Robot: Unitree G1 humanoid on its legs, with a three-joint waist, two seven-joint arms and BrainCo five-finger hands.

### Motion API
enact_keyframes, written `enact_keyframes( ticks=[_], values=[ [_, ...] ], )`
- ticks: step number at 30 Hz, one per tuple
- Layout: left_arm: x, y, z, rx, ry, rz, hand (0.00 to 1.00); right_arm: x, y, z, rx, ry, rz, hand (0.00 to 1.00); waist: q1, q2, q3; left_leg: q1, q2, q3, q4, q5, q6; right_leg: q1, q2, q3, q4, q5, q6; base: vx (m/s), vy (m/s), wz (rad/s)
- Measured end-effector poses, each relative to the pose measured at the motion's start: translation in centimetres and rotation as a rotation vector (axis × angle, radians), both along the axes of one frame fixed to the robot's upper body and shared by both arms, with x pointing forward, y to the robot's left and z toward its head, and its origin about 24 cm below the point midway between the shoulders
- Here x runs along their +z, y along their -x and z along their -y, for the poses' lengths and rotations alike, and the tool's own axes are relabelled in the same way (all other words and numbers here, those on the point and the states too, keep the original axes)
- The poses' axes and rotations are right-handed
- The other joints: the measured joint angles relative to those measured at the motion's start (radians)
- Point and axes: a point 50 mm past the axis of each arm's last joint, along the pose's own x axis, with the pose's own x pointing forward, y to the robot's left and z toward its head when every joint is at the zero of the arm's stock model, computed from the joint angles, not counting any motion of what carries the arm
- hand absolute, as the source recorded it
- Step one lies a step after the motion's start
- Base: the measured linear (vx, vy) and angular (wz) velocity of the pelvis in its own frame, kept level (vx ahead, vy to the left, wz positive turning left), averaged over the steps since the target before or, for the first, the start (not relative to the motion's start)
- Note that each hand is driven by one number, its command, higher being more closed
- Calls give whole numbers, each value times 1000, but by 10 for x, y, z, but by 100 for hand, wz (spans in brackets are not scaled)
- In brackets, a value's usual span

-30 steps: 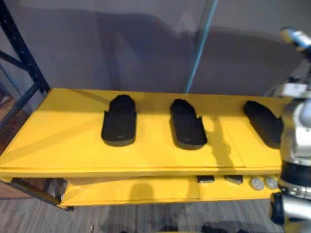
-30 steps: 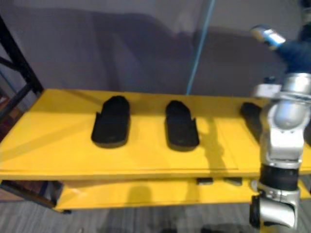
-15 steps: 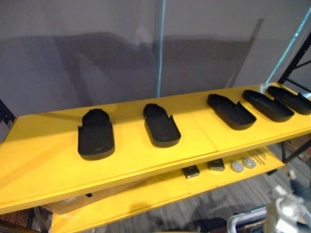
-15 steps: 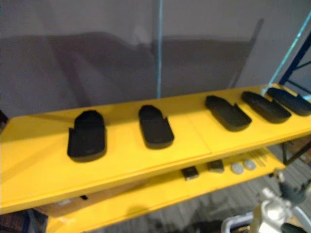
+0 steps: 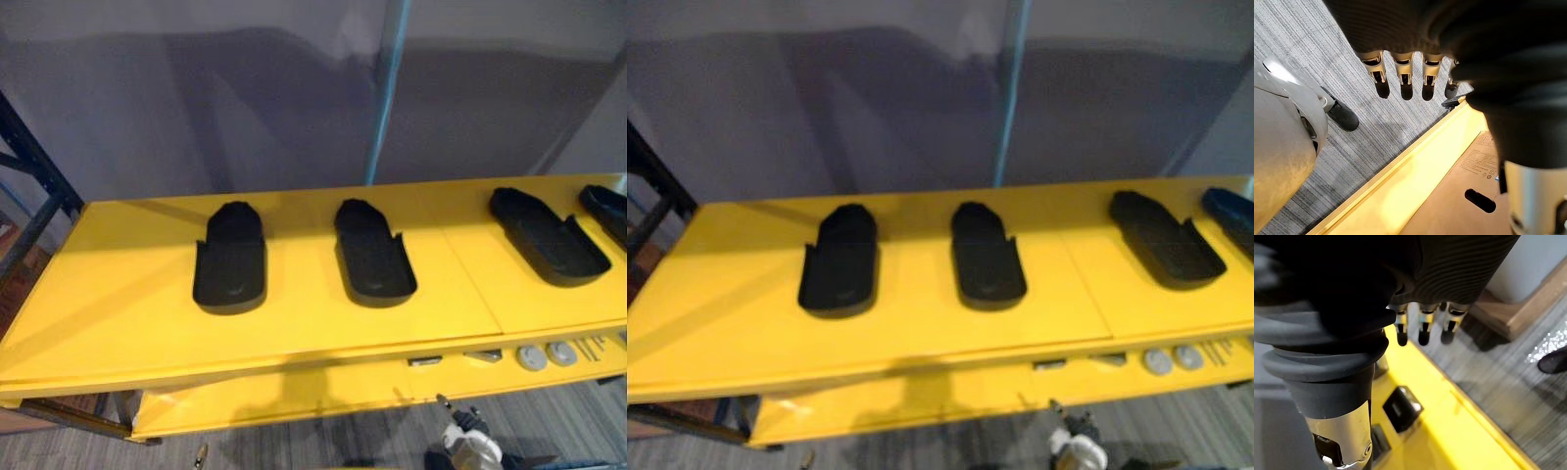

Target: Walk over and take plastic housings, then place them on the shelf

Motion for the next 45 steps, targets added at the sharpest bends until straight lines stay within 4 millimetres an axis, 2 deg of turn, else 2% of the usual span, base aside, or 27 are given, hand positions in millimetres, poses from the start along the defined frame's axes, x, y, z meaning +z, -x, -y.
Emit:
enact_keyframes(
  ticks=[3,6,9,12,14,16,17,18,19,20,21,22,23,25,27,28,29,30,32,34,35,36,39,40,41,42,45],
  values=[
    [0,-1,-2,-14,-7,-4,0,-5,17,0,-21,-20,-32,0,0,1,-3,15,0,5,0,-8,3,16,-1,-3,-5,-7,-11,7,1,-4],
    [1,-12,1,-80,-2,10,0,-13,34,-8,-24,-70,-86,0,-1,-4,-7,14,0,6,0,-10,1,15,0,-4,-8,-7,-11,0,0,0],
    [2,-29,8,-261,0,23,0,-19,47,-17,-55,-121,-117,0,-11,-9,-11,14,3,14,1,-14,-3,12,3,1,-10,-4,-6,24,-8,-7],
    [1,-43,19,-507,12,4,0,-18,46,-16,-49,-130,-86,0,-16,-10,-11,26,7,60,4,-26,-8,-10,11,60,-10,3,-2,30,-3,-43],
    [2,-49,20,-608,12,-2,0,-15,41,-13,-17,-122,-25,0,-33,-16,-15,29,12,85,6,-32,-10,-23,19,88,-11,7,-7,41,-14,-52],
    [4,-60,19,-673,2,7,0,-7,31,-6,55,-74,63,0,-37,-23,-18,30,21,125,7,-39,-16,-49,34,126,-16,21,-19,33,-15,-64],
    [6,-64,17,-708,-11,2,0,2,21,-1,116,-22,126,0,-44,-27,-21,29,25,140,7,-42,-19,-61,40,142,-23,31,-21,30,-12,-69],
    [7,-69,15,-761,-33,2,0,26,-2,9,223,93,254,0,-65,-32,-24,25,28,166,8,-46,-19,-82,48,167,-26,43,-23,22,-12,-64],
    [8,-70,14,-791,-42,-2,0,37,-12,13,263,143,308,0,-79,-33,-25,21,31,176,15,-50,-20,-91,51,170,-26,47,-26,14,-11,-67],
    [9,-73,13,-829,-47,-2,0,62,-27,23,308,240,409,0,-97,-39,-24,7,39,188,56,-75,-18,-104,55,189,-26,55,-31,12,-14,-52],
    [9,-74,13,-843,-50,-2,0,73,-33,29,319,284,451,0,-104,-41,-24,2,44,189,78,-87,-16,-109,57,198,-26,59,-30,16,-22,-73],
    [9,-75,15,-865,-43,-4,0,97,-42,43,329,376,528,0,-112,-39,-23,1,52,189,112,-115,-18,-115,62,222,-25,61,-28,29,-17,-71],
    [9,-75,18,-895,-27,-15,0,115,-43,58,303,447,585,0,-119,-36,-25,1,60,194,141,-140,-21,-118,67,243,-24,64,-24,25,-9,-67],
    [8,-73,20,-920,-11,-31,0,130,-38,77,226,504,625,0,-138,-36,-26,-1,67,218,167,-159,-23,-127,71,265,-23,66,-20,16,8,-45],
    [6,-70,22,-923,15,-57,0,136,-28,93,125,519,650,0,-155,-34,-26,-2,66,232,172,-165,-23,-138,71,279,-23,70,-16,5,10,-30],
    [5,-67,22,-919,23,-68,0,136,-21,99,67,513,659,0,-165,-33,-25,-4,66,238,172,-166,-23,-143,71,283,-23,73,-17,3,14,-21],
    [3,-60,23,-908,38,-86,0,131,-5,109,-54,501,649,0,-180,-30,-24,-3,65,244,173,-168,-22,-144,72,290,-23,74,-18,7,11,-17],
    [3,-59,23,-906,44,-92,0,127,2,112,-96,494,635,0,-183,-29,-23,0,66,248,173,-169,-23,-143,73,293,-23,74,-18,2,13,-23],
    [-1,-46,29,-873,78,-118,0,113,28,120,-248,482,557,0,-183,-9,-21,10,76,276,189,-187,-28,-142,82,301,-23,82,-26,11,2,-33],
    [-2,-41,30,-826,88,-118,0,94,52,118,-380,455,464,0,-177,5,-21,14,92,297,210,-202,-31,-142,90,299,-23,87,-31,-4,-18,-35],
    [-3,-38,29,-786,91,-123,0,74,75,111,-502,414,376,0,-170,14,-20,25,102,316,225,-213,-36,-139,97,301,-22,88,-31,-24,-18,-34],
    [-4,-34,29,-764,96,-127,0,67,85,108,-554,391,343,0,-165,13,-22,28,107,327,232,-219,-38,-140,102,303,-23,89,-33,-24,-21,-40],
    [-6,-16,27,-702,103,-160,0,40,122,83,-759,310,241,0,-154,50,-26,54,135,392,262,-245,-53,-140,125,329,-37,88,-43,-9,-34,-54],
    [-6,-15,26,-686,104,-158,0,37,126,79,-783,299,233,0,-148,54,-22,61,140,409,266,-248,-57,-140,127,326,-44,87,-48,-17,-51,-79],
    [-6,-15,24,-676,99,-158,0,32,130,70,-811,278,218,0,-131,63,-18,79,153,452,268,-253,-64,-142,126,283,-49,96,-72,-3,-51,-93],
    [-6,-15,24,-678,95,-160,0,26,131,61,-818,250,201,0,-120,66,-16,94,165,487,271,-258,-72,-141,126,237,-48,111,-75,11,-63,-87],
    [-4,-26,25,-677,86,-129,0,13,139,38,-806,197,131,0,-113,65,-16,111,185,493,273,-257,-86,-137,143,222,-49,115,-69,51,-88,-17]
  ],
)
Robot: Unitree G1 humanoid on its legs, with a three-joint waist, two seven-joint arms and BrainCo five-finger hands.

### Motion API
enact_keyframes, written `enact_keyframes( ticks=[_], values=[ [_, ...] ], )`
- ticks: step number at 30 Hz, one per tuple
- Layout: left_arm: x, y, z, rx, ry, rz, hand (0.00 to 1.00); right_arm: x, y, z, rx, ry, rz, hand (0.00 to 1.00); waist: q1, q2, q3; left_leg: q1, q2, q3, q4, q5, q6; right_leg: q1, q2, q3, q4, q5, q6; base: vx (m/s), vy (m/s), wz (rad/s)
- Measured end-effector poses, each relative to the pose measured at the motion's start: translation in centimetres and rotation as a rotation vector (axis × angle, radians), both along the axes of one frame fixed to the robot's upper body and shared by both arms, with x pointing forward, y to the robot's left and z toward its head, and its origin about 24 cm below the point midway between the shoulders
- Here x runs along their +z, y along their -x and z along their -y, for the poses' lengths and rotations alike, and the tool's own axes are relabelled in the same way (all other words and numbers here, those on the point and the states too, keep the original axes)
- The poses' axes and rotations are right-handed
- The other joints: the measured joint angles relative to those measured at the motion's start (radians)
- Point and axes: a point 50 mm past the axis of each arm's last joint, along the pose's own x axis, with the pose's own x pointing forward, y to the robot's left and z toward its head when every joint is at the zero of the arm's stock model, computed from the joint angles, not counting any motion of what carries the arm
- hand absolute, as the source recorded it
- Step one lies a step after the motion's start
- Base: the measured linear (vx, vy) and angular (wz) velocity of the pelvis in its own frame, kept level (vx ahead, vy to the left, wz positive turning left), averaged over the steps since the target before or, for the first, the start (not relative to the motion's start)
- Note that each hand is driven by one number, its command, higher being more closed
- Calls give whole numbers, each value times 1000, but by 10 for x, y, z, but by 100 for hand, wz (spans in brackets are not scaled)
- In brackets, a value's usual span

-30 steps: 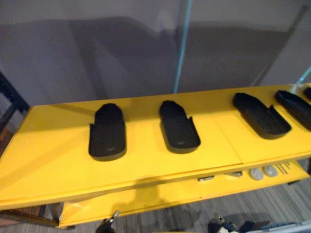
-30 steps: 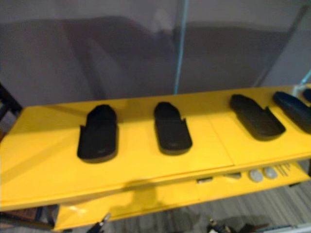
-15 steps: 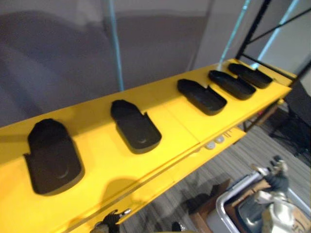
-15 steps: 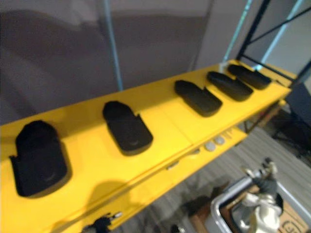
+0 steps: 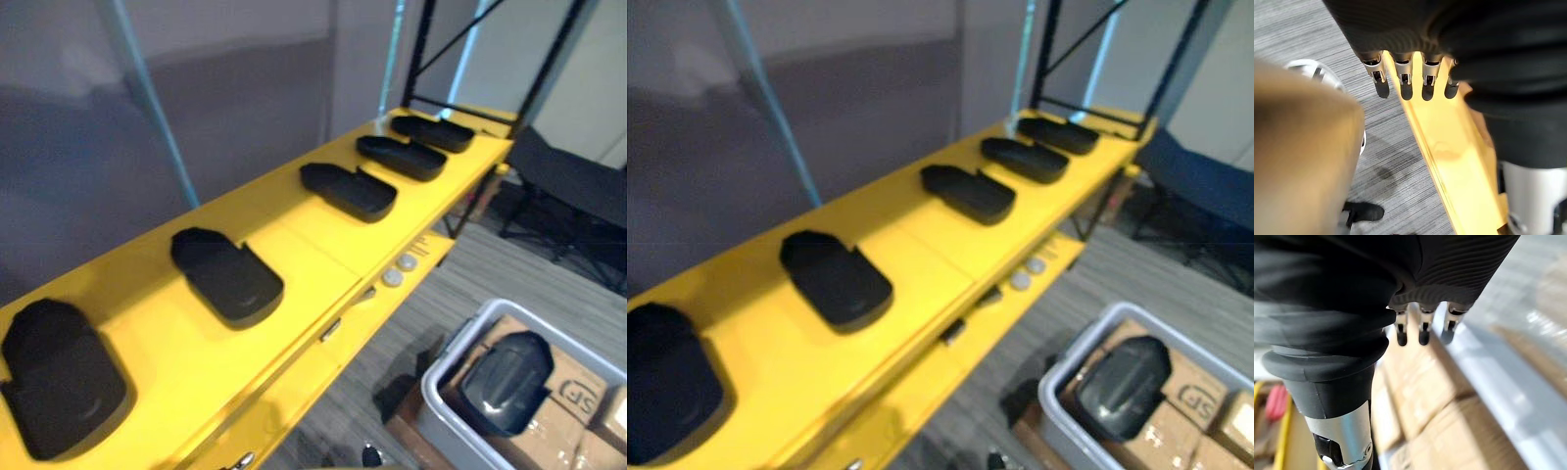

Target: Walk over and take plastic housings, then place them on the shelf

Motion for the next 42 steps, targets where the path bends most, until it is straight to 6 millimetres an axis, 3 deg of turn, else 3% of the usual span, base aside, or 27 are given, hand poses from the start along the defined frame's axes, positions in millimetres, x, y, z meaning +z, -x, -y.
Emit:
enact_keyframes(
  ticks=[4,6,7,9,10,11,12,13,14,17,22,29,37,42],
  values=[
    [2,-23,28,41,80,84,0,-12,-23,-28,172,-77,-32,0,20,13,13,-1,19,-21,2,4,-6,14,15,-46,7,9,14,63,-65,10],
    [5,-32,27,99,91,130,0,-13,-46,-35,245,-90,1,0,41,2,24,-42,25,-146,87,-2,15,10,22,-37,8,6,12,56,-218,-21],
    [7,-34,17,148,68,164,0,-10,-81,-42,360,-80,47,0,86,-15,36,-143,31,-335,274,-15,104,2,22,14,9,0,3,-13,-365,-70],
    [8,-32,10,177,49,184,0,-4,-114,-44,452,-54,77,0,120,-23,49,-232,-4,-544,421,-58,170,-10,20,83,11,6,-6,-62,-106,-102],
    [7,-28,11,171,45,179,0,3,-136,-41,524,-23,95,0,140,2,60,-265,-40,-662,438,-96,179,-10,28,122,15,8,-8,-47,187,-105],
    [5,-22,15,168,53,161,0,7,-146,-38,570,-1,95,0,151,19,67,-282,-54,-712,438,-115,173,-10,32,141,17,15,2,-45,239,-105],
    [4,-17,15,145,38,158,0,12,-160,-38,613,17,112,0,170,30,63,-255,-77,-725,405,-136,155,-20,38,165,20,21,14,-11,211,-67],
    [4,-17,14,126,32,156,0,13,-165,-40,626,21,123,0,169,35,58,-249,-84,-720,378,-147,144,-30,34,164,23,27,22,-7,265,-40],
    [5,-19,13,104,13,159,0,16,-173,-42,645,27,141,0,169,25,59,-246,-99,-703,318,-164,134,-78,22,142,66,30,26,-3,215,-10],
    [9,-29,13,126,-27,216,0,15,-171,-42,647,24,129,0,193,13,66,-241,-123,-692,265,-166,133,-131,3,67,136,29,26,-5,110,-4],
    [9,-34,15,157,-16,216,0,-1,-139,-40,640,-46,15,0,189,23,70,-225,-134,-702,261,-161,133,-118,-13,44,150,9,44,-9,-4,7],
    [13,-52,20,147,4,257,0,-26,-73,-52,479,-227,-124,0,135,31,62,-259,-122,-692,274,-127,127,-107,-69,-71,200,-30,52,-53,-35,44],
    [9,-36,13,164,3,191,0,-31,-59,-70,508,-269,-151,0,139,-18,32,-261,-116,-667,244,-117,114,-110,-77,-86,185,-11,49,-84,-36,4],
    [7,-31,15,169,7,174,0,-31,-62,-72,558,-263,-140,0,139,-8,27,-261,-101,-664,235,-118,109,-112,-65,-91,181,-12,43,23,-18,-1]
  ],
)
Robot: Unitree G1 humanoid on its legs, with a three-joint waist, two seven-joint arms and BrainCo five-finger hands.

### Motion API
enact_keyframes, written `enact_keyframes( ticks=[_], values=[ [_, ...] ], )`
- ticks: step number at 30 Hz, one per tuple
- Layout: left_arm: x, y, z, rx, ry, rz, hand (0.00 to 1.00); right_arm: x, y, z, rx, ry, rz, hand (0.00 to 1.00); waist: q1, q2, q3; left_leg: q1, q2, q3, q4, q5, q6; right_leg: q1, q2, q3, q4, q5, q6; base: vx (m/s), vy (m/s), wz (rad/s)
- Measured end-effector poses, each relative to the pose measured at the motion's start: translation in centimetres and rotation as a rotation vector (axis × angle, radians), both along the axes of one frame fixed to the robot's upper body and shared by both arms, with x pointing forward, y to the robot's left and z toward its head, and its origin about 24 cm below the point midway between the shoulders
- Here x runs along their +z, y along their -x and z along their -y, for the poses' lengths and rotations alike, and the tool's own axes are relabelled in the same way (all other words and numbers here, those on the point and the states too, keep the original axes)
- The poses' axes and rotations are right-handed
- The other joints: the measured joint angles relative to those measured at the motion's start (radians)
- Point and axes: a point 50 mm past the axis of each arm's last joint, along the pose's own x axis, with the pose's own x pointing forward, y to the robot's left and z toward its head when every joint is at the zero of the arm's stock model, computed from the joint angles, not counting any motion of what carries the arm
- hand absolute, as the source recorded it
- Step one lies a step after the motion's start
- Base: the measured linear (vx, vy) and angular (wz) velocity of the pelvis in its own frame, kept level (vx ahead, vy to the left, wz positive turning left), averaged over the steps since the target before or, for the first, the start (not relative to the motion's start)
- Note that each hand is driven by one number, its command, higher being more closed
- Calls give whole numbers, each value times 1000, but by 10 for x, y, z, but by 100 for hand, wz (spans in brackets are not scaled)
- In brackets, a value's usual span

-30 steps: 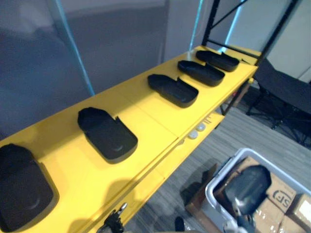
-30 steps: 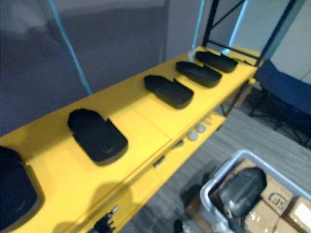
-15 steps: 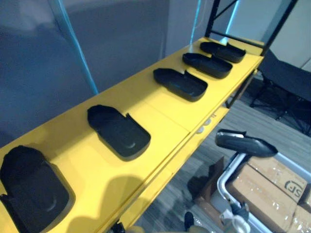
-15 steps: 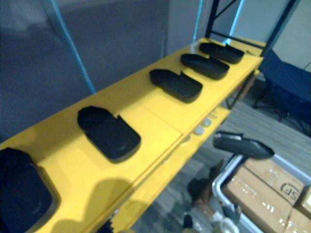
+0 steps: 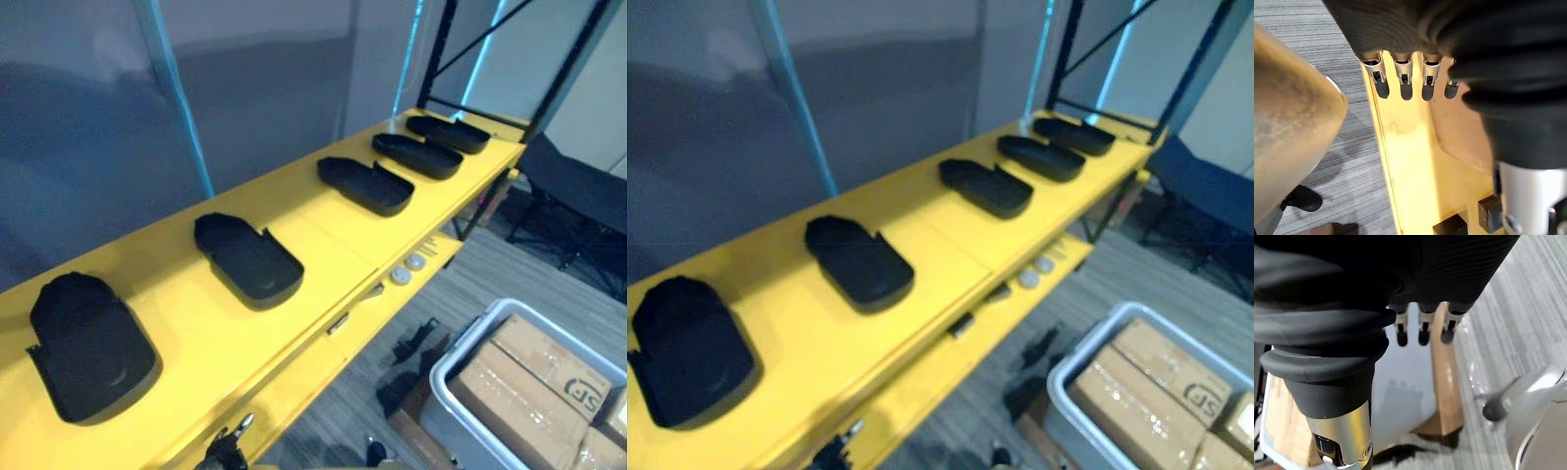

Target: Walk over and take plastic housings, then place them on the shelf

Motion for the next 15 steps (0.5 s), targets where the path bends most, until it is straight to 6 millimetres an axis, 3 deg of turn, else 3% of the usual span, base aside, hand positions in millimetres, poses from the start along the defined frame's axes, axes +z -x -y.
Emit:
enact_keyframes(
  ticks=[5,15],
  values=[
    [-1,3,3,-6,12,-18,0,1,-4,1,13,12,13,0,1,11,-7,8,-1,-1,-10,6,-6,1,-5,-7,16,-8,5,89,30,5],
    [-1,2,1,-28,5,-17,0,6,-19,4,2,55,58,0,1,1,-9,35,-11,4,-28,10,-7,28,-14,-24,20,-28,13,40,11,5]
  ],
)
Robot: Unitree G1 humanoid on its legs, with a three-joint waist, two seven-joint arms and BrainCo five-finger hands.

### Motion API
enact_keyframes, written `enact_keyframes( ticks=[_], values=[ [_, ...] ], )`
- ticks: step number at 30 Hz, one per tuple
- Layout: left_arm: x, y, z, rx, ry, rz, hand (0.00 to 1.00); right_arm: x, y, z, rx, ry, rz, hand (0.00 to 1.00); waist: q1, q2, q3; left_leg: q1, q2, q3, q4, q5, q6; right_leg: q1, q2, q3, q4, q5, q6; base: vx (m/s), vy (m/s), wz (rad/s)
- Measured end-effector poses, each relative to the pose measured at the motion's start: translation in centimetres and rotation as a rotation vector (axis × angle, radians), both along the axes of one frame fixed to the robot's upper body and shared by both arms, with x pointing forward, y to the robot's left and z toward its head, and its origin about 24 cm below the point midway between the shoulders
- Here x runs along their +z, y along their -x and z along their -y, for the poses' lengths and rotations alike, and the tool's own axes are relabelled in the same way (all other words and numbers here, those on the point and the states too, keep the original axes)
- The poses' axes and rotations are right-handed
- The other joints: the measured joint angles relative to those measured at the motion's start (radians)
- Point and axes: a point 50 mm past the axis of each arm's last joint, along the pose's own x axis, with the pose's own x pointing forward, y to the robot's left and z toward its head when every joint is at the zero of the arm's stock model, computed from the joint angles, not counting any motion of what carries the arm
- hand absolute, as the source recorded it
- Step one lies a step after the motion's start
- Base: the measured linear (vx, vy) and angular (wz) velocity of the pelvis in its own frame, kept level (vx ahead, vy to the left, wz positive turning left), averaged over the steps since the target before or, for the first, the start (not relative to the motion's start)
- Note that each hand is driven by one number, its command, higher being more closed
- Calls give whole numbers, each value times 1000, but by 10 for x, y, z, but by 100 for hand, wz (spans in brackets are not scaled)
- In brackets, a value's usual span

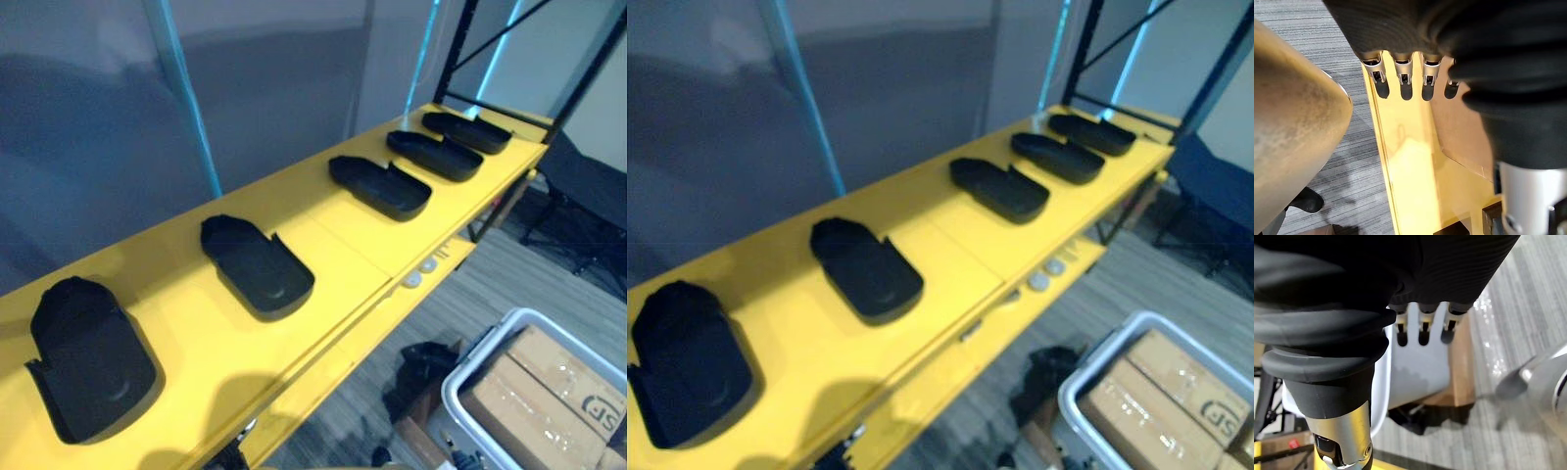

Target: Walk over and take plastic housings, then place them on the shelf

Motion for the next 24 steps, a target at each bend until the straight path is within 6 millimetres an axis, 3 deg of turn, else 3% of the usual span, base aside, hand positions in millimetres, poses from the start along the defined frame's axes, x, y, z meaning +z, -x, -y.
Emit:
enact_keyframes(
  ticks=[7,12,17,19,20,22,24],
  values=[
    [1,-2,-2,-68,-32,2,0,6,-7,9,-35,57,19,0,-1,-15,7,14,5,21,-38,19,-7,-9,4,4,0,-1,-2,-18,-21,-4],
    [4,-12,-2,-155,-64,34,0,18,-9,41,-82,140,64,0,-4,-31,21,16,8,25,-25,14,-8,-9,5,11,6,-1,-6,-11,-3,-4],
    [8,-22,-5,-191,-77,72,0,42,-40,64,53,245,200,0,-2,-25,79,-4,33,63,135,-62,14,-10,3,17,60,17,8,-80,81,-24],
    [8,-19,-9,-199,-89,65,0,47,-50,64,106,261,229,0,14,-31,85,-3,52,106,146,-66,24,-17,-2,-30,50,35,-17,-134,62,-45],
    [8,-14,-15,-180,-94,57,0,48,-52,65,125,273,233,0,18,-29,84,-3,81,122,146,-64,26,-26,-11,-100,112,11,-67,-69,5,-32],
    [7,-10,-21,-178,-101,35,0,50,-51,69,143,291,227,0,27,-17,79,2,122,132,126,-44,14,-31,-50,-156,234,-5,-90,-32,-12,-29],
    [7,-6,-28,-175,-110,11,0,52,-53,70,149,300,237,0,29,-20,75,6,143,139,84,-14,-1,-18,-105,-150,299,-2,-88,31,-103,-24]
  ],
)
